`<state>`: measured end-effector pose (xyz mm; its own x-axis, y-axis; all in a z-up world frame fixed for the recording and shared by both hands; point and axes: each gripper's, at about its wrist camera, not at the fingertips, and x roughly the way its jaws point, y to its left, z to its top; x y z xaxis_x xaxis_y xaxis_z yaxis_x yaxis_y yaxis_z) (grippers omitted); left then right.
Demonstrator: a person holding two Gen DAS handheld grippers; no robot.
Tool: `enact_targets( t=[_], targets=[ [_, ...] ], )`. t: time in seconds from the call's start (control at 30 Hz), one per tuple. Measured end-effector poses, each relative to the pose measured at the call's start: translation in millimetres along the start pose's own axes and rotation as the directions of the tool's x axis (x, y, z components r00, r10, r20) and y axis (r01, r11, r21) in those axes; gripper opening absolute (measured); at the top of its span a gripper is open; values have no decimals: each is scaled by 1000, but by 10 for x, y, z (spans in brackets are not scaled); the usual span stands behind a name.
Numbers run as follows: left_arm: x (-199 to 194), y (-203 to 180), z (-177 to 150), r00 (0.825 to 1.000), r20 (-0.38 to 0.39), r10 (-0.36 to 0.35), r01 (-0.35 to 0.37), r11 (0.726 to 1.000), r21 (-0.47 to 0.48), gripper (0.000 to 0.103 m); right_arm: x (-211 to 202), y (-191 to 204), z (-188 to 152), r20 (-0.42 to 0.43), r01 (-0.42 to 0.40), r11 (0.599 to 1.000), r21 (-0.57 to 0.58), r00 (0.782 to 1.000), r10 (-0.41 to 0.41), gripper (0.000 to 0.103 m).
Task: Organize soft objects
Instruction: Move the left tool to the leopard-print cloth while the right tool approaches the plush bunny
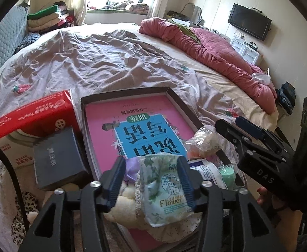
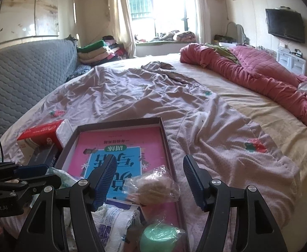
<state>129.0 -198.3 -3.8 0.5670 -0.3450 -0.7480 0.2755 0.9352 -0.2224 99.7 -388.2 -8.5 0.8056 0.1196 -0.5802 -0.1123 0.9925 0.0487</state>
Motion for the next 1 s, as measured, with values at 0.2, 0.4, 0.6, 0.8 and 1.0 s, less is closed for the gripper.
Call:
enact_targets(
  t=[0.2,0.4,0.6,0.8,1.0],
  targets=[
    [-160,46,42,999,30,19,-19,1000,-3,57,-155,92,79,26,-1,1000,-22,1000,1,72],
    [-352,124,54,998,55,40,-39,999,-10,61,-321,244,135,49,-48,998,-49,998,50,74],
    [-557,269,20,995,66,77,-75,997,-30,64,-500,439,206,77,-120,991,-67,989,125,76],
    [-764,407,-12,991,82,102,-98,994,-46,64,-618,635,270,80,-160,984,-75,983,166,76],
    [-972,553,-58,987,98,125,-120,991,-58,64,-727,875,297,70,-193,976,-102,977,200,76]
  ],
)
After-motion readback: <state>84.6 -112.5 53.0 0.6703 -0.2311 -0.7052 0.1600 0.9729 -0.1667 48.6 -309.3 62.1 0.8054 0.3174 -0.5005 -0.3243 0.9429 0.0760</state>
